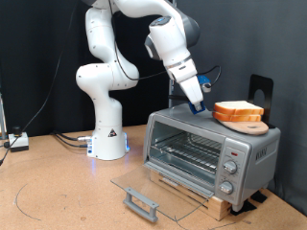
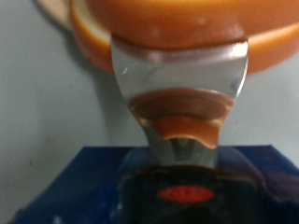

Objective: Make a piece of toast with the oven

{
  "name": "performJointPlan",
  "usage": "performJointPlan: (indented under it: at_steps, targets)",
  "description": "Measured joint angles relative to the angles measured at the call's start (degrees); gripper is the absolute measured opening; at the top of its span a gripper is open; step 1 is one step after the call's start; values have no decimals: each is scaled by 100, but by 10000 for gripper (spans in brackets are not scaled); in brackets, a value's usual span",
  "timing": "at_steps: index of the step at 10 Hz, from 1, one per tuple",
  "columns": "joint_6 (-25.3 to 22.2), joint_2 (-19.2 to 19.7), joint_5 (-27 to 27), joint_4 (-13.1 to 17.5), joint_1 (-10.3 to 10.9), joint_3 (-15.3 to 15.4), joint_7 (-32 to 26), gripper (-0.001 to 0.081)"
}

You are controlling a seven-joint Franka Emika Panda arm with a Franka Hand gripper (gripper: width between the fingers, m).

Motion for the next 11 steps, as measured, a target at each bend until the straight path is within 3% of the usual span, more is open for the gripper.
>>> performJointPlan:
  at_steps: [3, 5, 7, 11]
  targets:
    - [539, 233, 430, 78, 35, 151, -72, 396]
    - [883, 340, 1086, 68, 159, 102, -627, 396]
    - [766, 337, 1380, 40, 173, -63, -999, 396]
    - [52, 170, 852, 30, -100, -348, -911, 396]
